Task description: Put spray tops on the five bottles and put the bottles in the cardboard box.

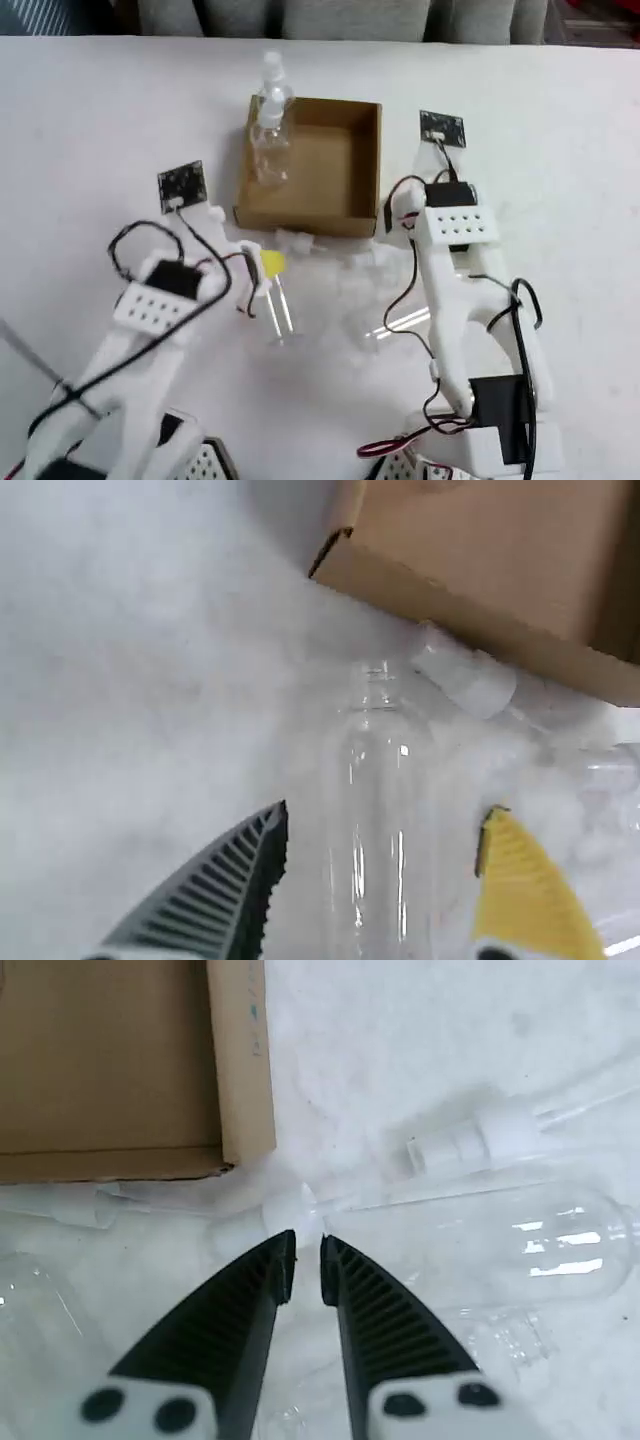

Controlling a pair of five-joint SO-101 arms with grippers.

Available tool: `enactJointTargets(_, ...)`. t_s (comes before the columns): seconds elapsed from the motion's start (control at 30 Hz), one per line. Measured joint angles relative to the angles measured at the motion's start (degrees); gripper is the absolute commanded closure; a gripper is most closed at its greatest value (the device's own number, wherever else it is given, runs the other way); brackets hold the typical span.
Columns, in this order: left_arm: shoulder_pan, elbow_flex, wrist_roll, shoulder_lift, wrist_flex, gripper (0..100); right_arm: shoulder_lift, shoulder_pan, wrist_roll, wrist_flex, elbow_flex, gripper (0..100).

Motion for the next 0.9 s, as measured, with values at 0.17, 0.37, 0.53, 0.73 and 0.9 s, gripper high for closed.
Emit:
enactJointTargets(0.17,0.00,-3.96,0.97,10.20,0.00,70,0.00,-0.26,0.09,0.00,0.00,97.8)
enactJointTargets(0.37,0.00,-9.23,1.05,21.45,0.00,70,0.00,-0.18,0.44,0.00,0.00,97.8)
enactJointTargets(0.53,0.18,-14.15,1.05,30.59,-0.35,70,0.00,-0.18,1.85,0.00,0.00,97.9)
enactJointTargets(0.73,0.18,-19.78,1.05,37.63,0.62,69,0.00,-0.18,3.08,0.00,0.00,97.9)
enactJointTargets(0.9,0.18,-21.89,1.05,39.47,2.73,70,0.00,-0.18,3.43,0.00,0.00,97.9)
